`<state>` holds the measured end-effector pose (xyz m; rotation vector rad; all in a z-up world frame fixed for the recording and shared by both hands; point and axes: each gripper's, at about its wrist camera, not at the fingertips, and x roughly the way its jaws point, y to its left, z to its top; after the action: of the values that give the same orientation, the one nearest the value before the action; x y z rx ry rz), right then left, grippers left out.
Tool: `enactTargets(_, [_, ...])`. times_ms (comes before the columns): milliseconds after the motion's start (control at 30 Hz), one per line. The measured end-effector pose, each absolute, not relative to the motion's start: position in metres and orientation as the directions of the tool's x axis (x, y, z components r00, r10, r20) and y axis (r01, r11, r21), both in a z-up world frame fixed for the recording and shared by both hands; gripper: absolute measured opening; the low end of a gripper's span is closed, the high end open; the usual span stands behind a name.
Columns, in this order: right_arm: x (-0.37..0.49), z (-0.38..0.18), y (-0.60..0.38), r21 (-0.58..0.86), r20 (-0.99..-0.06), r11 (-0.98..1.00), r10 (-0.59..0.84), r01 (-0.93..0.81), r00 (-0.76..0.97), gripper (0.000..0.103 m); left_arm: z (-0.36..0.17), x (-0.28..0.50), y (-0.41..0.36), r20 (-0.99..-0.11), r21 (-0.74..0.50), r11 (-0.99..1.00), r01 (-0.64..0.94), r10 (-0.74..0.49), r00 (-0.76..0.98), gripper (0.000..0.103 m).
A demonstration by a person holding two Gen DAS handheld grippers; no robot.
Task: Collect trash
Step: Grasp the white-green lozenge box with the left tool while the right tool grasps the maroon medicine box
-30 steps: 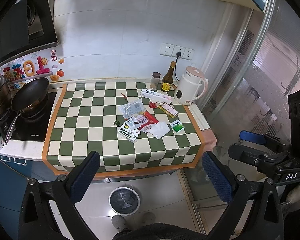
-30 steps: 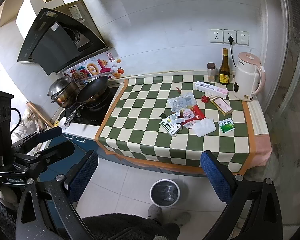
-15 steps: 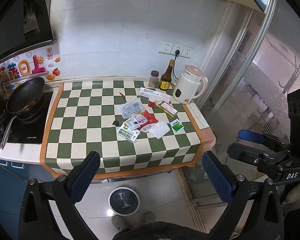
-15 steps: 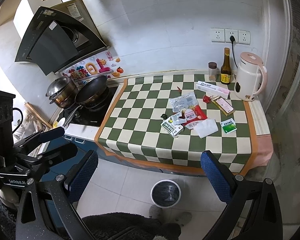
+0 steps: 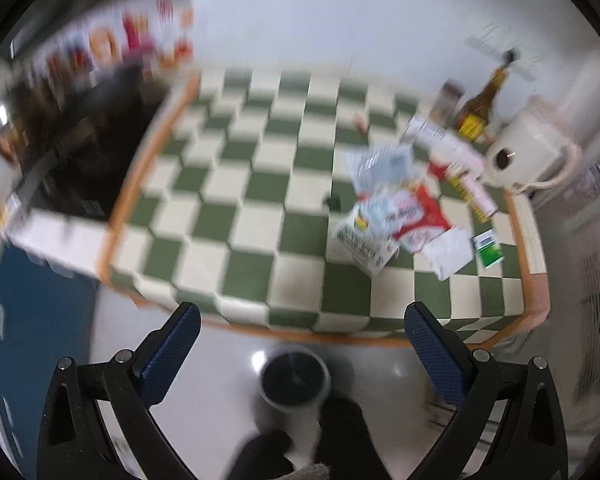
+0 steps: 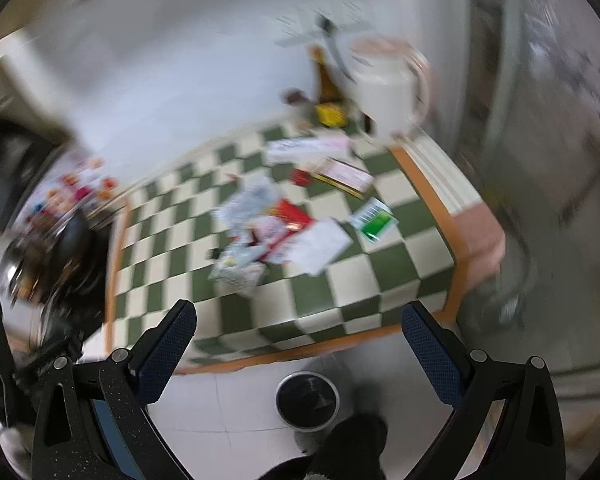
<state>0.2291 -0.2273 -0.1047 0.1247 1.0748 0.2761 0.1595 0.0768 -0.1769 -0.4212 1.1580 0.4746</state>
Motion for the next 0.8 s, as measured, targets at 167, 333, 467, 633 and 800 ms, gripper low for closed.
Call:
enactTargets(167, [0.307,-0.186,-0.249,0.139,-0.907,0.987,0.158,-0.077,0.391,0.094,-0.266,0.223,0.069,-0.989,-0.087,0.760,-0.644,0.012,0.148,0.103])
enactTargets(333, [0.379,-0.265,-0.268,0.129,-0.959,0.991,0.132,-0.030,0.250,0.085,-0.331,0.280,0.070,-0.992,-0.117,0.668,-0.735,-0.108,0.059,0.102])
enactTargets(467, [0.425,-0.314,-0.279,0.120,-0.979,0.993,0.118,-0.003,0.166,0.085,-0.351,0.312,0.069,-0.992,-0.111,0.623,-0.774,-0.116,0.049,0.100])
enactTargets(633, [0.452,-0.340,-0.277,0.114,-0.986,0.993,0.115,-0.013,0.123,0.085,-0.363,0.335,0.054,-0.998,-0.021,0.672,-0.740,-0.063,-0.030,0.091])
enactTargets(800, [0.476,-0.349,-0.273,0.143,-0.983,0.990,0.142,-0.001,0.114,0.085,-0.364,0.305,0.054,-0.996,0.039,0.691,-0.722,-0.032,-0.085,0.091])
